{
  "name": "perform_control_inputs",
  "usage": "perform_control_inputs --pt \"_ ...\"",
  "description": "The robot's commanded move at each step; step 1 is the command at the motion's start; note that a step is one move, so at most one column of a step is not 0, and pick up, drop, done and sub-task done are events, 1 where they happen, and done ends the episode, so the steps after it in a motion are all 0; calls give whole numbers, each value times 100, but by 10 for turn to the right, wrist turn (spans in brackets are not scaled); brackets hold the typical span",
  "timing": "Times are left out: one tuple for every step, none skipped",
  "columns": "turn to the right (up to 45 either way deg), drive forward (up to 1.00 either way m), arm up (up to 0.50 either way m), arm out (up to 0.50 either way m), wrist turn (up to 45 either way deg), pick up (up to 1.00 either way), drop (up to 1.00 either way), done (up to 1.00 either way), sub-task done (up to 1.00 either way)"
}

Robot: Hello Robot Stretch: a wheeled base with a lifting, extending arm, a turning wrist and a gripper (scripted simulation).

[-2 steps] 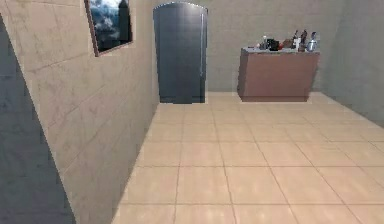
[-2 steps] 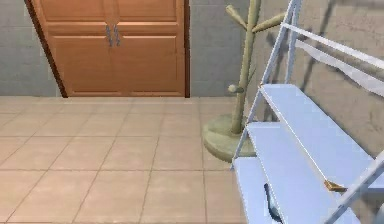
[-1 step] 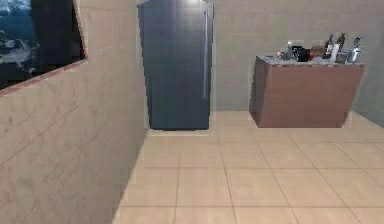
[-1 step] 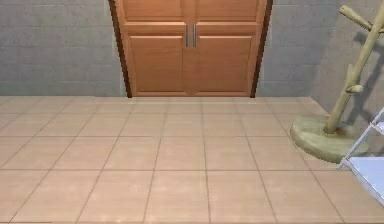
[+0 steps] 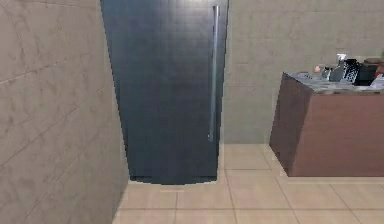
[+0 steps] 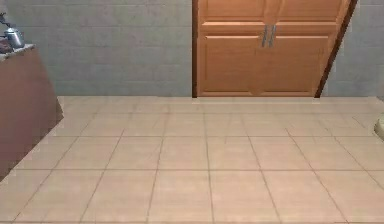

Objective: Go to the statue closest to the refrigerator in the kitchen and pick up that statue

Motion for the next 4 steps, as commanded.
perform_control_inputs --pt "0 70 0 0 0 0 0 0 0" --pt "450 0 0 0 0 0 0 0 0" --pt "450 0 0 0 0 0 0 0 0" --pt "450 0 0 0 0 0 0 0 0"
